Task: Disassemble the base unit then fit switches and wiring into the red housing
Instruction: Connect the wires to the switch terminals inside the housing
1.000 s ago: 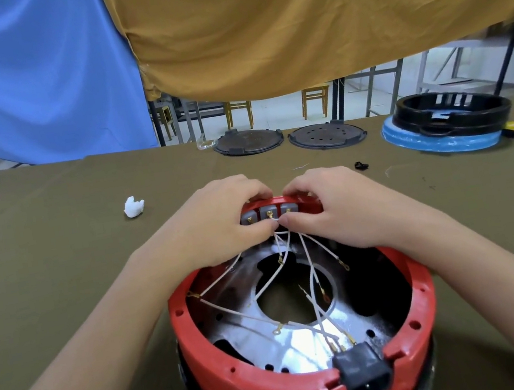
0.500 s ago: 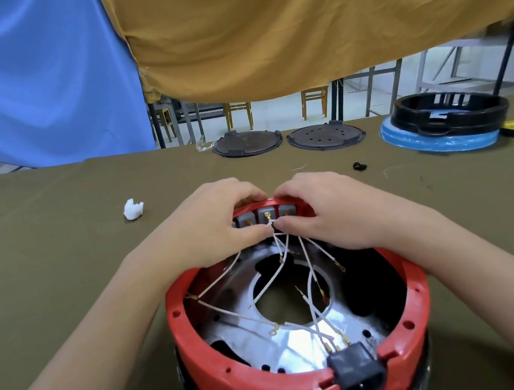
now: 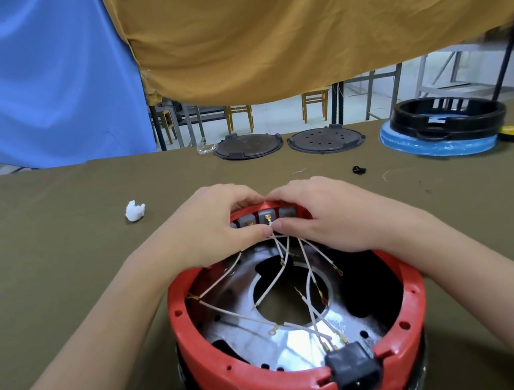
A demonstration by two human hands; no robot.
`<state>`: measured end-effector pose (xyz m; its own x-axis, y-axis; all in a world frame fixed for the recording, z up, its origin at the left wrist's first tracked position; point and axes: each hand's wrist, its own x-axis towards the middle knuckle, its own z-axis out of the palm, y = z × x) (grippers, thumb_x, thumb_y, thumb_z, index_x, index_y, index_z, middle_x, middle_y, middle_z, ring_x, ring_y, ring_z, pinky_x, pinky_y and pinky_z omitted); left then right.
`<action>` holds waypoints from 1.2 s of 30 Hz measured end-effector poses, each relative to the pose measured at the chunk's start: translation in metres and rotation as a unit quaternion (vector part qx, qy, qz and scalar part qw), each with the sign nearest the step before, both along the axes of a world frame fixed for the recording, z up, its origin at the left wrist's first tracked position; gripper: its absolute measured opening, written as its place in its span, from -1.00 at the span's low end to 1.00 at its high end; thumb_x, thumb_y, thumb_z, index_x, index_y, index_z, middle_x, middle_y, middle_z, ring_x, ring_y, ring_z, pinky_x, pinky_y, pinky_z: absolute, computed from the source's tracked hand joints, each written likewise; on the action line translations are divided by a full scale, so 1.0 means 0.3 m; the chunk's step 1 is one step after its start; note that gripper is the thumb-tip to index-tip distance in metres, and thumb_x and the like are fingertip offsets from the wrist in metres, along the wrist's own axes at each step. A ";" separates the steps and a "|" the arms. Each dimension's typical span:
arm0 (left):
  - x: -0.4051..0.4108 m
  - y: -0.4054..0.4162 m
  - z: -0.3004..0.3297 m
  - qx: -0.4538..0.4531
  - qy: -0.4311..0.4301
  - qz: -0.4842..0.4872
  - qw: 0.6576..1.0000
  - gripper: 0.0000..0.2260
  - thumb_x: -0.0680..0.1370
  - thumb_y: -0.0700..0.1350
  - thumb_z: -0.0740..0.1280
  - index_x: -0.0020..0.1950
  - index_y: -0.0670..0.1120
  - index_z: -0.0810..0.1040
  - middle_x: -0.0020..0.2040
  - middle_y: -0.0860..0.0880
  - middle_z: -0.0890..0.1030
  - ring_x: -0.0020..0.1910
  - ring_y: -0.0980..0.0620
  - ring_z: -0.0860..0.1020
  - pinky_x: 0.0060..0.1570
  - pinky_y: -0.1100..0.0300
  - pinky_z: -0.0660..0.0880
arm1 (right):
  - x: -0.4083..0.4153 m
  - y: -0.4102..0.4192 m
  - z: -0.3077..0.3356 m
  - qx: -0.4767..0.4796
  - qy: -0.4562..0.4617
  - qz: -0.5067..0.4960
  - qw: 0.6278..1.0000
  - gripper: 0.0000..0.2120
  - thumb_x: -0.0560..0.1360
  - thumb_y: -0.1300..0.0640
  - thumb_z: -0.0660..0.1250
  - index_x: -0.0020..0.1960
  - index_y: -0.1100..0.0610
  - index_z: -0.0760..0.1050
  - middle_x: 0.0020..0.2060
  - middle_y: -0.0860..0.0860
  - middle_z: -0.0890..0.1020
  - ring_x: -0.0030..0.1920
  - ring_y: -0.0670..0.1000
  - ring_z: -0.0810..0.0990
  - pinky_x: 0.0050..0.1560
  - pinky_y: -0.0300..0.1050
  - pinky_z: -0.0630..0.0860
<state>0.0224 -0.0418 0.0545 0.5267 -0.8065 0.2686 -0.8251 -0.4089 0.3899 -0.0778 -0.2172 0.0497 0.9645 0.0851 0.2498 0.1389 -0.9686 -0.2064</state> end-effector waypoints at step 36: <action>0.071 0.076 0.024 0.045 0.233 -0.056 0.970 -0.63 0.45 -0.01 0.40 0.26 0.12 0.55 0.15 0.10 0.67 0.16 0.07 0.63 0.27 -0.06 0.51 | 0.044 -0.018 0.000 0.018 0.032 0.027 0.999 -0.63 0.58 -0.17 0.25 0.34 -0.13 0.41 0.03 -0.14 0.55 0.03 -0.09 0.50 0.03 -0.10 0.42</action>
